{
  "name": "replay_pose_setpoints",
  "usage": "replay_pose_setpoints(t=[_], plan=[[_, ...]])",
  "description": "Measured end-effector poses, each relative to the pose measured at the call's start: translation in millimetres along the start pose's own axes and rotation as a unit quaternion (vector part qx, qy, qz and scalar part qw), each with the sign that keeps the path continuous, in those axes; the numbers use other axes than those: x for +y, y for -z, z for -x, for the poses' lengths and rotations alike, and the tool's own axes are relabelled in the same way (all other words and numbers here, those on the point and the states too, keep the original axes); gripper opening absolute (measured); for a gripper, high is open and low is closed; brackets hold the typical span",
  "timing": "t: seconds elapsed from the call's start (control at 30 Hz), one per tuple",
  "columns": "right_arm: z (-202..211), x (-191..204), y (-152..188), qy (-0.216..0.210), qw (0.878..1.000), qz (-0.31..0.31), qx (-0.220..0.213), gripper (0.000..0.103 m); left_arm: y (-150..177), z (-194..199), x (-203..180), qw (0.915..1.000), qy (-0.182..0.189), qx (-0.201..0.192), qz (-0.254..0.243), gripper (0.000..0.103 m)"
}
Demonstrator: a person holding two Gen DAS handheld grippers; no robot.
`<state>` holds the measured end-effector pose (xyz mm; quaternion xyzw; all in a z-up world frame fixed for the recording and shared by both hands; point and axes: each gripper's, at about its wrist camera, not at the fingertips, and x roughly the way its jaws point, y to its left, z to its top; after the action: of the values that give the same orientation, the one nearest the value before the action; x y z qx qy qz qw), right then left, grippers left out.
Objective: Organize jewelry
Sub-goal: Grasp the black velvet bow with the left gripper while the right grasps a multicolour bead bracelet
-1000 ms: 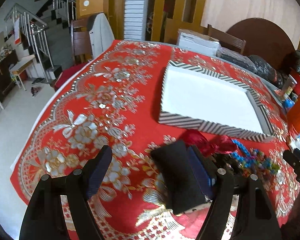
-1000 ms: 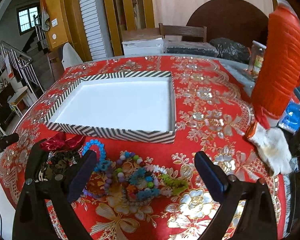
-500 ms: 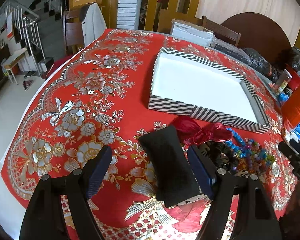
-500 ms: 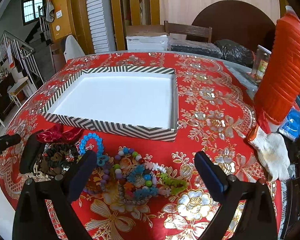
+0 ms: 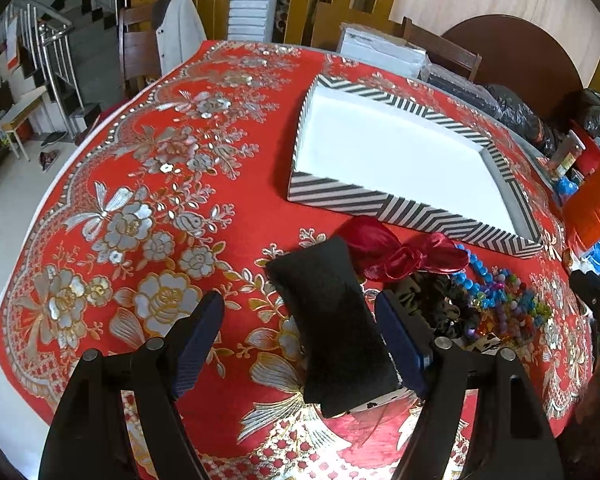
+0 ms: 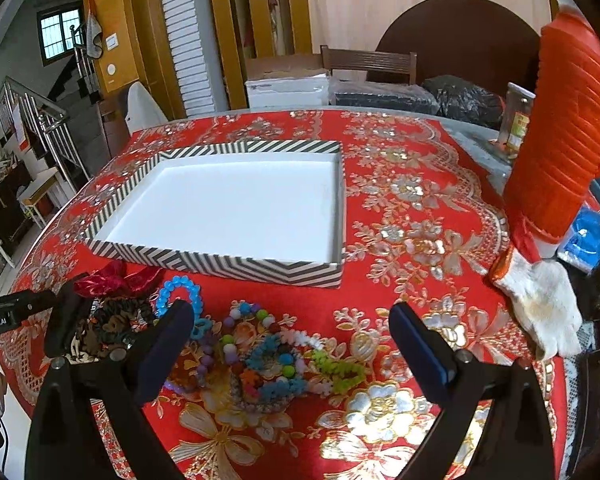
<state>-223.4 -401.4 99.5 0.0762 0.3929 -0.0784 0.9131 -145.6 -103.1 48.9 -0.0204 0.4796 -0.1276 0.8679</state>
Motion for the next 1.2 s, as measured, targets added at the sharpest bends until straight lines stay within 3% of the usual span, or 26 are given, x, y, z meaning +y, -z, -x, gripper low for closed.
replay_pose_setpoints(t=[0.1,0.43,0.57,0.8,0.93,1.03,1.2], plan=[[-1,-6,-2,0.009,1.0,-0.003,0.005,0.1,-1,-6,0,0.9999,0.004,0.009,0.004,0.068],[-19,-27,1,0.009,0.999,-0.025,0.047,0.072,-4,-22,-1,0.9995,0.011,0.029,0.011,0.068],[-26,-28,4,0.001,0.998,-0.025,0.064,0.066,-6,-30,1,0.9989,0.017,0.042,0.014,0.056],[-22,-49,4,-0.016,0.995,-0.055,0.08,0.066,-8,-37,-2,0.9979,0.035,0.053,0.014,0.037],[-27,-56,11,0.003,0.994,-0.053,0.099,0.065,-8,-36,-3,0.9979,0.036,0.053,0.011,0.036],[-33,-58,15,-0.001,0.992,-0.054,0.113,0.059,-8,-37,-1,0.9975,0.04,0.056,0.014,0.035],[-42,-45,21,0.005,0.992,-0.02,0.128,0.057,-9,-37,3,0.9964,0.053,0.061,0.023,0.033]])
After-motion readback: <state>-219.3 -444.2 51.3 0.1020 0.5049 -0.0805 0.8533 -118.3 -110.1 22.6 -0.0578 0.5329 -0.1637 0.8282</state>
